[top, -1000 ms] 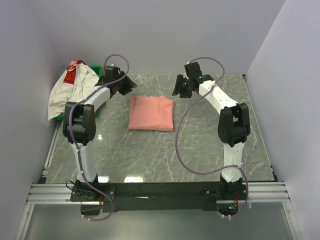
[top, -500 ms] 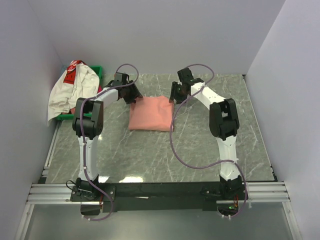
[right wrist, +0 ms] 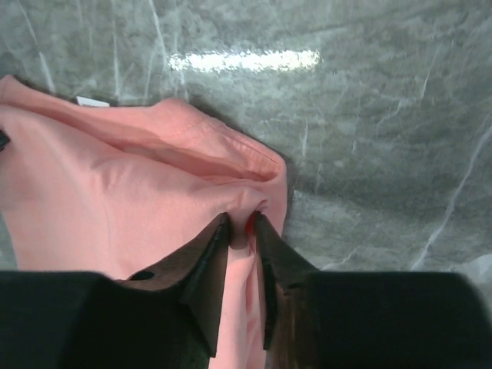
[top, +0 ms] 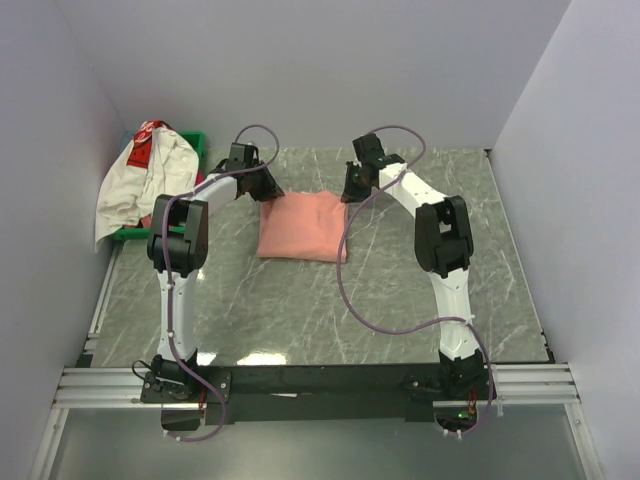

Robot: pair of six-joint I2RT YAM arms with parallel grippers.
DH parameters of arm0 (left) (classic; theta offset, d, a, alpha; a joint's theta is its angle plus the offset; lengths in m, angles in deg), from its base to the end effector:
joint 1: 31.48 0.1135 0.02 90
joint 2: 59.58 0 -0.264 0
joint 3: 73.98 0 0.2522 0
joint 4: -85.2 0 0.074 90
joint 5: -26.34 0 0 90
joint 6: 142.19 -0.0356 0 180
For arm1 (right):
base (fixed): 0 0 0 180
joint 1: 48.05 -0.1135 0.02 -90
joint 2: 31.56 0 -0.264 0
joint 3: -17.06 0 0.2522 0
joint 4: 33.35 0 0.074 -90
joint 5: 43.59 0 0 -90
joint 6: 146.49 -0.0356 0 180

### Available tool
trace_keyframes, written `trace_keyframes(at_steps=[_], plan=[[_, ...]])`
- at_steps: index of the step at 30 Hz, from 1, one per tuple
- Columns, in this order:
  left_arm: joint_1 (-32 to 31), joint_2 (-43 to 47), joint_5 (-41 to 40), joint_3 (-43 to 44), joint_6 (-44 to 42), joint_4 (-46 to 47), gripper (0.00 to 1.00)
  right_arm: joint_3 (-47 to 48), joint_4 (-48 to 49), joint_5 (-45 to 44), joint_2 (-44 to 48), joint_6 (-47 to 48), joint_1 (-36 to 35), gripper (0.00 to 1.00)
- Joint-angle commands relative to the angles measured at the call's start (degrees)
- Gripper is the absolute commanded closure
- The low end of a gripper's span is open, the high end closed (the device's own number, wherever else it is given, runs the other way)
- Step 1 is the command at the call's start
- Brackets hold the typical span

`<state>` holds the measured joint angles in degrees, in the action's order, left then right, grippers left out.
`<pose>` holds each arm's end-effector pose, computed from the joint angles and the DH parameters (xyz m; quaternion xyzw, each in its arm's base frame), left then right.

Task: Fold and stack the t-shirts
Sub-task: Fold the tshirt

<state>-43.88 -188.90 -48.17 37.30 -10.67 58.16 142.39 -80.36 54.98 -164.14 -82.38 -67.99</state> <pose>0.4898 -0.1174 0.1629 -0.1804 0.8993 -0.2826 0.2809 0.4801 0.1798 0.1874 0.0264 0.9490 0.1846 0.2542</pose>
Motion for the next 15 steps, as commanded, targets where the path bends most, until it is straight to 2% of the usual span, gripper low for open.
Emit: trace_keyframes(at_steps=[1, 3, 4, 5, 15], plan=[[-0.16, 0.12, 3.23, 1.54, 0.23, 4.22, 0.79, 2.52, 1.70, -0.84, -0.23, -0.21, 0.17, 0.79], [-0.08, 1.34, 3.24, -0.03, 0.84, 5.45, 0.88, 2.34, 2.05, -1.11, 0.12, -0.39, 0.17, 0.87], [-0.08, 2.22, 2.80, -0.91, 1.19, 6.06, 0.97, 2.16, 2.14, -1.20, 0.30, -0.39, 0.26, 0.94], [0.10, 4.14, 2.71, -1.97, 2.07, 7.12, 0.99, 1.99, 2.23, -1.20, 0.73, -0.30, 0.26, 0.95], [1.68, 15.93, -3.62, -13.13, 4.89, 11.69, 0.99, -0.38, 5.39, -1.46, 4.78, -0.57, 0.26, 1.00]])
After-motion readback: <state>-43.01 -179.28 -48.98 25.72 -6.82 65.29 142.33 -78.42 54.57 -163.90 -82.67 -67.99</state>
